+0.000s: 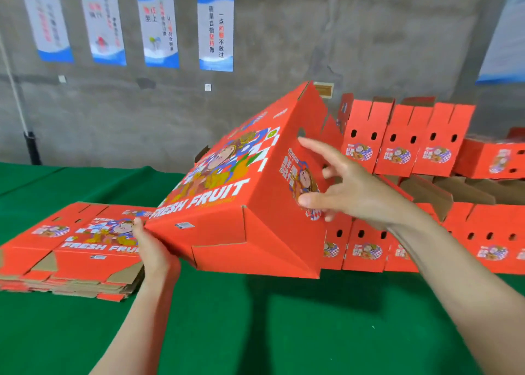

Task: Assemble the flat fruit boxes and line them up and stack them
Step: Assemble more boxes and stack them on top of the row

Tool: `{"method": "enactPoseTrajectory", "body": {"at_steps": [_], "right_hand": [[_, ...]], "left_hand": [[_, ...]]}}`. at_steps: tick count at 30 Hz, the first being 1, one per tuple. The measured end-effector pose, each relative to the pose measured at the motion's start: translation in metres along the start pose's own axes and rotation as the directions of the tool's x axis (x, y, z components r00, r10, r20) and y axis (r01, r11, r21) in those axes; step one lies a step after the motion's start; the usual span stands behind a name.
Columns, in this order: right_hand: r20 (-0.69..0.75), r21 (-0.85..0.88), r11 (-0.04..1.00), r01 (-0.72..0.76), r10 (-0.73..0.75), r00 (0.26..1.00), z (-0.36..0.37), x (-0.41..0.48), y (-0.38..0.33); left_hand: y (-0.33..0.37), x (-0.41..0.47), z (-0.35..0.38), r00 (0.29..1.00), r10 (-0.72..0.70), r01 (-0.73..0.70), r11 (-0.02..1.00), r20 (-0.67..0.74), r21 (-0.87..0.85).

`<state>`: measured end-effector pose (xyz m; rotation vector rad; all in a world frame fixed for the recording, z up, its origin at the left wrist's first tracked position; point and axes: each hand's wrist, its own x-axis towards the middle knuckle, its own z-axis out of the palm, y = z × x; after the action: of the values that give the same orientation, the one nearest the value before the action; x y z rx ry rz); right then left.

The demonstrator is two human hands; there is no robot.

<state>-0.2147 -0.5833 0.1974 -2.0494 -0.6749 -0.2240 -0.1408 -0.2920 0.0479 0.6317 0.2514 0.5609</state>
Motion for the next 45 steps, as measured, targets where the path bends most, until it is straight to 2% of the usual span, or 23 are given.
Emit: {"method": "enactPoseTrajectory", "body": {"at_steps": [2,4,6,7,9,10,12,15,18,21,24,27,31,33,35,37,39,42,45], "right_hand": [[-0.063,-0.036,0.997,0.071,-0.074,0.995,-0.007,0.008,-0.002],[-0.113,-0.151,0.978,0.143,-0.161,0.980,-0.007,0.015,-0.002],[-0.152,-0.279,0.948,0.153,-0.201,0.968,0.004,0.020,0.002],[-0.164,-0.336,0.932,0.136,-0.200,0.966,0.013,0.023,0.004],[-0.160,-0.440,0.892,0.102,-0.190,0.969,0.029,0.028,0.010],[-0.149,-0.487,0.869,0.089,-0.183,0.972,0.035,0.032,0.014],[-0.141,-0.545,0.835,0.069,-0.172,0.975,0.041,0.039,0.020],[-0.182,-0.593,0.805,0.016,-0.153,0.971,0.054,0.051,0.027],[-0.256,-0.616,0.785,-0.065,-0.121,0.959,0.077,0.071,0.029],[-0.335,-0.579,0.806,-0.126,-0.093,0.938,0.096,0.099,0.034],[-0.389,-0.550,0.819,-0.163,-0.078,0.918,0.109,0.127,0.045],[-0.445,-0.508,0.838,-0.198,-0.059,0.894,0.116,0.149,0.065],[-0.523,-0.465,0.849,-0.250,-0.036,0.851,0.110,0.169,0.094],[-0.543,-0.467,0.841,-0.272,-0.029,0.840,0.099,0.180,0.108],[-0.536,-0.477,0.828,-0.295,-0.008,0.844,0.085,0.191,0.123],[-0.499,-0.511,0.810,-0.288,-0.006,0.867,0.070,0.201,0.139],[-0.475,-0.528,0.800,-0.285,0.000,0.880,0.052,0.214,0.156],[-0.474,-0.555,0.776,-0.299,0.001,0.881,0.016,0.236,0.184],[-0.486,-0.576,0.753,-0.318,-0.004,0.874,-0.026,0.261,0.217]], "left_hand": [[0.008,0.005,0.028,0.997,-0.044,0.034,0.989,0.068,0.142],[0.008,0.003,0.049,0.963,-0.128,0.052,0.953,0.238,0.300],[0.006,-0.005,0.059,0.872,-0.247,0.106,0.938,0.423,0.330],[0.004,-0.010,0.064,0.803,-0.345,0.197,0.923,0.486,0.330],[-0.002,-0.017,0.070,0.657,-0.516,0.379,0.856,0.549,0.351],[-0.007,-0.019,0.071,0.615,-0.573,0.436,0.820,0.542,0.372],[-0.016,-0.017,0.075,0.606,-0.613,0.463,0.790,0.507,0.401],[-0.026,0.000,0.081,0.660,-0.571,0.435,0.821,0.488,0.370],[-0.028,0.023,0.084,0.679,-0.532,0.415,0.847,0.506,0.333],[-0.028,0.047,0.085,0.693,-0.486,0.325,0.870,0.533,0.372],[-0.029,0.071,0.084,0.720,-0.430,0.171,0.870,0.544,0.461],[-0.037,0.093,0.085,0.711,-0.401,0.034,0.840,0.578,0.541],[-0.055,0.119,0.100,0.733,-0.388,-0.053,0.786,0.559,0.615],[-0.067,0.130,0.112,0.752,-0.338,-0.137,0.760,0.567,0.635],[-0.080,0.138,0.128,0.750,-0.246,-0.285,0.718,0.614,0.635],[-0.096,0.141,0.144,0.708,-0.118,-0.503,0.608,0.696,0.615],[-0.117,0.140,0.156,0.634,-0.042,-0.680,0.446,0.773,0.582],[-0.155,0.138,0.174,0.550,-0.152,-0.782,0.249,0.821,0.571],[-0.187,0.137,0.201,0.577,-0.230,-0.781,0.126,0.784,0.612]]}}
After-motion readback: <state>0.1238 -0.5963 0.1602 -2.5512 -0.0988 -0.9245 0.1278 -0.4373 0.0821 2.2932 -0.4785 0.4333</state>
